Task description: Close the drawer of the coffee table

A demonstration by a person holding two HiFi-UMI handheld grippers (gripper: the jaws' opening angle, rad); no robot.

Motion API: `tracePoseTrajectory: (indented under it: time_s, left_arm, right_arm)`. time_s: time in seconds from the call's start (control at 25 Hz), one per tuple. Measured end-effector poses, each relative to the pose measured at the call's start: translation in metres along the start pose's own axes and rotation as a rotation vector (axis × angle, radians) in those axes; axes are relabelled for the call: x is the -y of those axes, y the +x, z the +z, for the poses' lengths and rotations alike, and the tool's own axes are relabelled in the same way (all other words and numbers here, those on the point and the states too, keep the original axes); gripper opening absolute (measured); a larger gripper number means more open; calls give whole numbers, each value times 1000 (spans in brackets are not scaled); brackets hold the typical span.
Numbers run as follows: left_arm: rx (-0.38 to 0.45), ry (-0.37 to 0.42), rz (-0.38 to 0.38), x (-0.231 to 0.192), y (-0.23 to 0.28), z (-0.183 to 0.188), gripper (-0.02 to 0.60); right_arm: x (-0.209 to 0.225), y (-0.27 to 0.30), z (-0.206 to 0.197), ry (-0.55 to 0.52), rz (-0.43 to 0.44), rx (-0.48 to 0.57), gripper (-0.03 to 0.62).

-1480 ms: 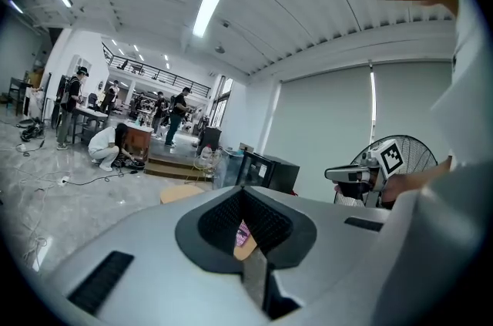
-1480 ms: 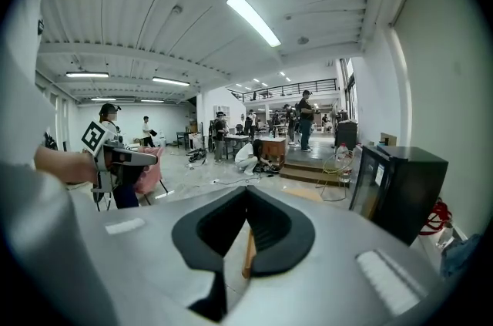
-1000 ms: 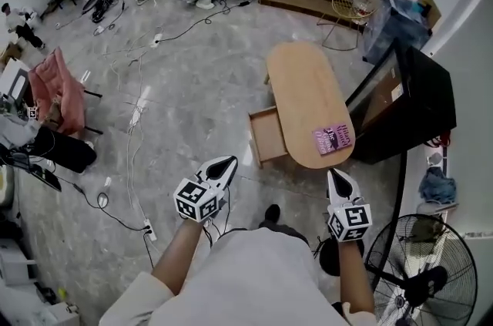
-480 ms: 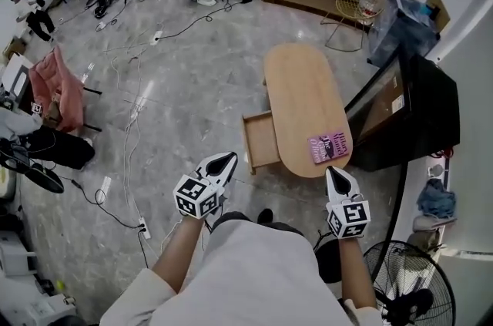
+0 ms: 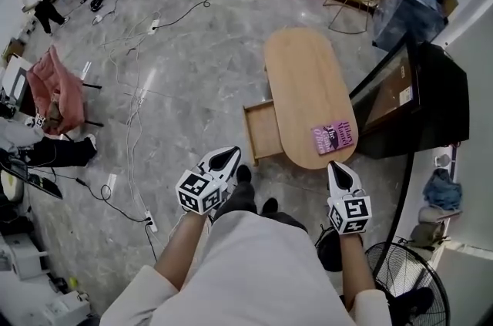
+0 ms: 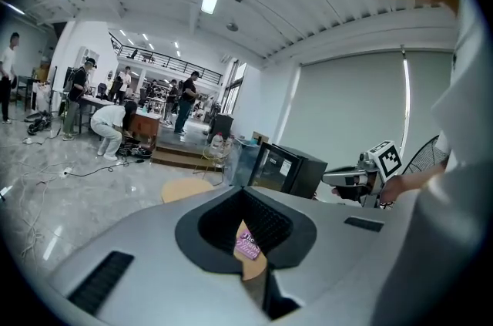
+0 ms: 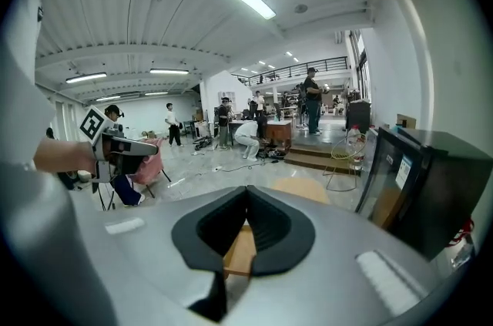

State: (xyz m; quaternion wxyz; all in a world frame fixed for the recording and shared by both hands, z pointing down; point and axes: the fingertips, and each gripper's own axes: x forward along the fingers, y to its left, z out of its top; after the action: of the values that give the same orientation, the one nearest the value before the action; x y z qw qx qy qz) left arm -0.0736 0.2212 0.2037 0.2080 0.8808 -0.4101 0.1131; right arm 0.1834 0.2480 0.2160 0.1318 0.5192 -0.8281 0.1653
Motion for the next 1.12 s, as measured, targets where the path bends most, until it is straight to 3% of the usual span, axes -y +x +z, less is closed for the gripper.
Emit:
tracePoseTrajectory:
  time_s: [0.52,1.12]
  left_arm:
    - [-101,-18,-87,-82,57,4,6]
    - [-245,-26,-184,-184,136,-25,6]
  right_arm:
    - [-7,75,-4,73,-87,-82,11]
    - [-1,188,-23,96,-168,-217,11]
